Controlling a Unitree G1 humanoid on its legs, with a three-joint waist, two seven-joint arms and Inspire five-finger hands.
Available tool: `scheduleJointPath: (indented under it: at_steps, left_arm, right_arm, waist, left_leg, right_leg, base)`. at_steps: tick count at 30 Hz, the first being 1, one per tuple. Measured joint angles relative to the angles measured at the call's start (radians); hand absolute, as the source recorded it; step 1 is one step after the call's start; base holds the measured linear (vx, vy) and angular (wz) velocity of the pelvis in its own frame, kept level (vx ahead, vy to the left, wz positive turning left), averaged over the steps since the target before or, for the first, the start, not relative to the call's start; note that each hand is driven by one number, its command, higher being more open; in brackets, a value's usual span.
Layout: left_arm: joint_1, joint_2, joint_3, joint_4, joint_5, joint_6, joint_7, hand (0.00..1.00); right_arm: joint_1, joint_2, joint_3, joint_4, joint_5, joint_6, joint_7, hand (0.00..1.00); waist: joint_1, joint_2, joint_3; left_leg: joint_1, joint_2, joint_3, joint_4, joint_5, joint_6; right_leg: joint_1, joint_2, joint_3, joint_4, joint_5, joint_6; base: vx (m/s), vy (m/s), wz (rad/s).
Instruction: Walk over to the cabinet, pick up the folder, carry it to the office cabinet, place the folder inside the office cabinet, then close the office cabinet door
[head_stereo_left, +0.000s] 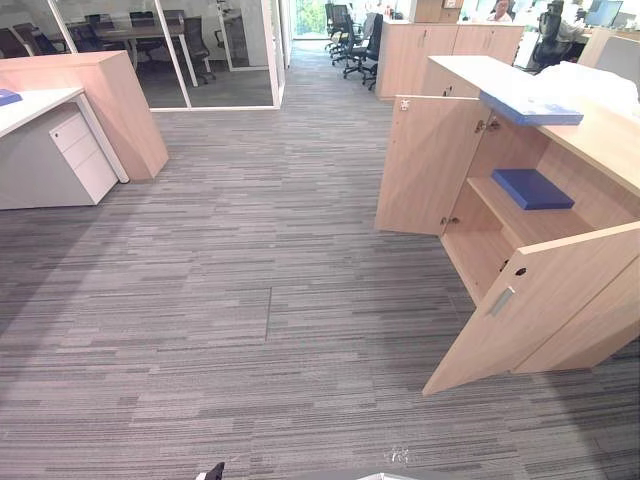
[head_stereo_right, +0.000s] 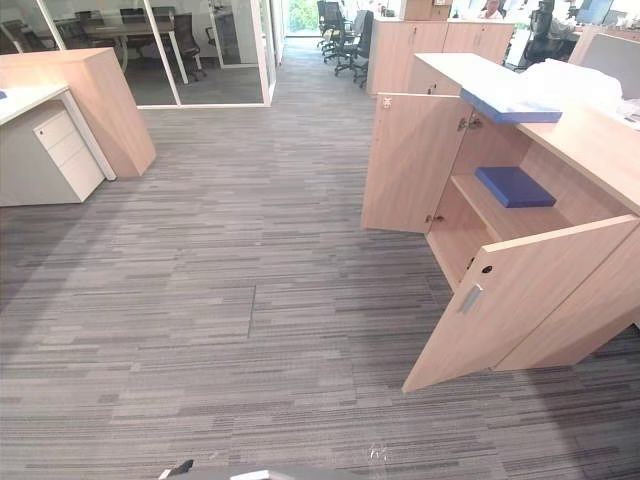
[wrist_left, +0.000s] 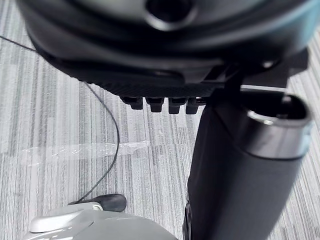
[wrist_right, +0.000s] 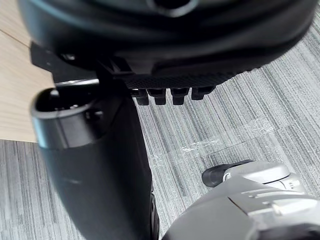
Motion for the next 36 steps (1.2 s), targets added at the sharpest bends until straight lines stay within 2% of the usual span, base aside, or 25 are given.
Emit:
scheduleJointPath:
  at_steps: [7, 8, 15, 21, 25, 27, 36]
  left_arm:
    - [-0.001, 0.001, 0.0, 0.01, -0.037, -0.003, -0.033, 1.0]
    - [-0.002, 0.001, 0.0, 0.01, -0.037, -0.003, -0.038, 1.0]
    - [-0.004, 0.0, -0.001, 0.009, -0.031, -0.008, -0.036, 1.0]
    - [-0.003, -0.005, -0.002, 0.006, -0.018, -0.008, 0.004, 1.0]
    - [-0.001, -0.009, -0.002, 0.005, 0.001, -0.008, 0.055, 1.0]
    - [0.0, -0.01, -0.006, 0.005, 0.009, -0.008, 0.087, 1.0]
    - [-0.001, -0.01, -0.007, 0.004, 0.008, -0.008, 0.1, 1.0]
  right_arm:
    - [-0.005, 0.001, -0.034, 0.002, -0.002, 0.001, 0.022, 1.0]
    - [-0.006, 0.0, -0.035, 0.002, -0.002, 0.001, 0.024, 1.0]
    - [-0.009, 0.0, -0.038, 0.002, 0.01, 0.001, 0.025, 1.0]
    - [-0.003, 0.016, -0.114, 0.018, 0.166, -0.003, -0.001, 1.0]
    - [-0.002, 0.019, -0.113, 0.017, 0.159, -0.012, -0.03, 1.0]
    - [-0.002, 0.023, -0.113, 0.017, 0.146, -0.014, -0.073, 1.0]
    - [-0.004, 0.024, -0.115, 0.016, 0.08, -0.01, -0.08, 1.0]
  waist:
    - [-0.001, 0.004, 0.007]
    - [-0.001, 0.005, 0.008]
    - [-0.002, 0.008, 0.019]
    - [-0.003, 0.009, 0.019]
    - [-0.003, 0.009, 0.019]
    - [-0.003, 0.006, 0.021]
    - [-0.003, 0.003, 0.029]
  left_leg:
    - [0.01, 0.002, 0.002, -0.018, 0.002, -0.003]
    - [0.012, 0.003, 0.002, -0.019, 0.002, -0.004]
    - [0.026, 0.003, 0.005, -0.02, -0.001, -0.008]
    - [0.024, 0.005, 0.008, -0.02, -0.001, -0.009]
    - [0.023, 0.007, 0.013, -0.02, -0.003, -0.011]
    - [0.022, 0.012, 0.017, -0.02, -0.005, -0.014]
    - [0.017, 0.019, 0.016, -0.016, -0.008, -0.019]
  right_leg:
    - [0.008, 0.003, -0.002, -0.013, -0.001, 0.004]
    - [0.008, 0.003, -0.002, -0.013, -0.002, 0.012]
    - [0.022, 0.002, -0.001, -0.014, -0.004, 0.023]
    - [0.02, 0.004, 0.0, -0.015, -0.004, 0.022]
    - [0.017, 0.007, 0.007, -0.015, -0.003, 0.021]
    - [0.013, 0.012, 0.013, -0.015, -0.002, 0.02]
    - [0.012, 0.018, 0.011, -0.018, -0.002, 0.02]
  base:
    - [0.0, -0.025, 0.0]
    - [0.0, 0.0, 0.0]
    - [0.0, -0.004, 0.0]
    - [0.0, -0.005, 0.0]
    - [-0.01, -0.031, -0.05]
    - [-0.01, -0.045, -0.08]
    - [0.0, -0.004, 0.0]
